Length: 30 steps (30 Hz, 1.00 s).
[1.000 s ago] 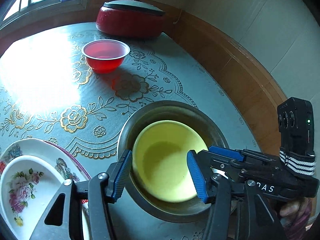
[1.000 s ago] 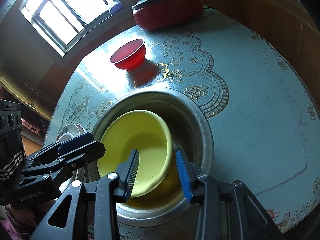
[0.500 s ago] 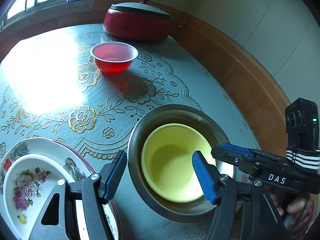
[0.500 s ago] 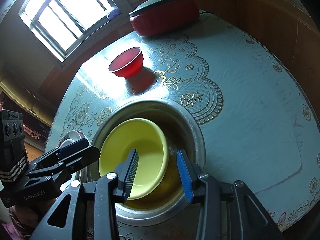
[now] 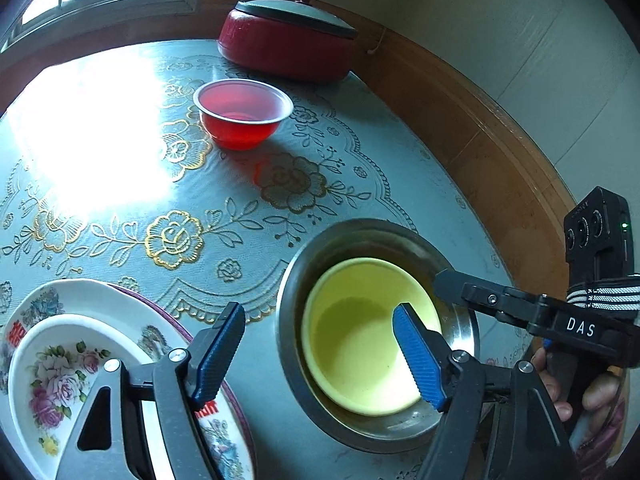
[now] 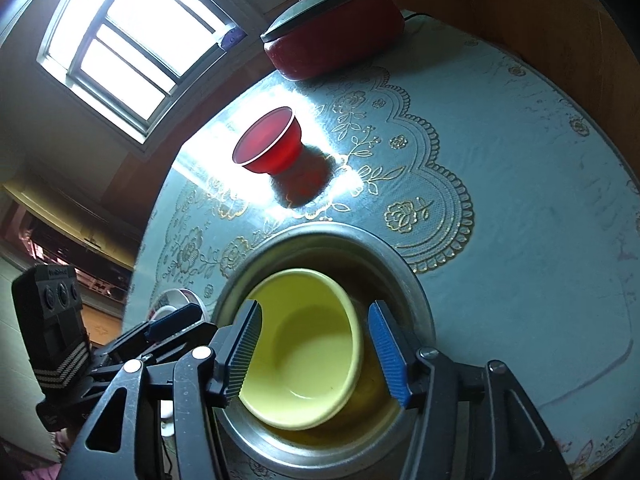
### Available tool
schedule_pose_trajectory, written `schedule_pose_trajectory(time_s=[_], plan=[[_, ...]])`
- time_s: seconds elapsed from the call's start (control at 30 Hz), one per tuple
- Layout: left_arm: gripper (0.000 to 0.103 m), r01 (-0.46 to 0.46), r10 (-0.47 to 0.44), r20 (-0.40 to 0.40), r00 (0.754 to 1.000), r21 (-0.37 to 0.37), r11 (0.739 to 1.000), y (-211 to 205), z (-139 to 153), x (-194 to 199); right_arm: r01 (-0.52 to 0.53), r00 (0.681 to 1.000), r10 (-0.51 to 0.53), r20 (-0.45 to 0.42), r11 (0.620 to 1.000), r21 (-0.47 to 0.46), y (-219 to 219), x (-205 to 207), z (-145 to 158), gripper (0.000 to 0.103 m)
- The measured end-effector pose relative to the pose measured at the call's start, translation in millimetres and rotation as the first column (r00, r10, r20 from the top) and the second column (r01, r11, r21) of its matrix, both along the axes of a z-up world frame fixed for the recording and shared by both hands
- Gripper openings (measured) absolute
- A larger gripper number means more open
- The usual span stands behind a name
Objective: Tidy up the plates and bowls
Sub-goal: 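Move the right tool toward the red plastic bowl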
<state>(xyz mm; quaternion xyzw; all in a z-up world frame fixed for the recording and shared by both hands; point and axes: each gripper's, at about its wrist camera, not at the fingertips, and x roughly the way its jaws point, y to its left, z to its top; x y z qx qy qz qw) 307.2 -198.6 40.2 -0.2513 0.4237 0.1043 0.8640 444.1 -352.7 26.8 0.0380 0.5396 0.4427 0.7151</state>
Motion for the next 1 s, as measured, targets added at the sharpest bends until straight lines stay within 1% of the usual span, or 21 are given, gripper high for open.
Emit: schedule_pose_trajectory(time_s=[0.3, 0.43, 0.5, 0.67, 0.8, 0.97, 1.0], plan=[[0.077, -0.100, 0.100, 0.004, 0.995, -0.070, 0.993, 40.3, 2.6, -1.8, -0.019, 0.994, 0.027, -0.107, 0.997, 0.076, 28.1, 24.8, -2.7, 0.056], [0.077, -0.147, 0.151, 0.021, 0.988, -0.129, 0.981, 62.8, 4.8, -4.0, -0.021, 0.986, 0.042, -0.161, 0.991, 0.129, 44.6, 39.0, -0.3, 0.056], [0.080, -0.172, 0.179, 0.034, 0.983, -0.154, 0.973, 73.4, 7.5, -4.3, -0.023, 0.981, 0.053, -0.186, 0.987, 0.157, 53.2, 45.8, 1.3, 0.056], [0.080, -0.221, 0.231, 0.039, 0.972, -0.179, 0.959, 92.3, 12.5, -1.5, -0.016, 0.970, 0.060, -0.234, 0.983, 0.185, 76.2, 60.0, 0.1, 0.056], [0.080, -0.240, 0.252, 0.020, 0.968, -0.238, 0.941, 106.8, 8.2, 6.4, 0.000, 0.962, 0.053, -0.269, 0.981, 0.194, 93.2, 72.3, -5.6, 0.056], [0.081, -0.284, 0.298, -0.004, 0.954, -0.314, 0.906, 126.3, -2.1, 13.7, 0.025, 0.954, 0.035, -0.298, 0.981, 0.195, 109.0, 85.3, -12.0, 0.056], [0.083, -0.294, 0.309, -0.006, 0.951, -0.326, 0.898, 129.8, -4.0, 15.0, 0.030, 0.953, 0.031, -0.300, 0.980, 0.195, 111.8, 86.8, -12.8, 0.056]])
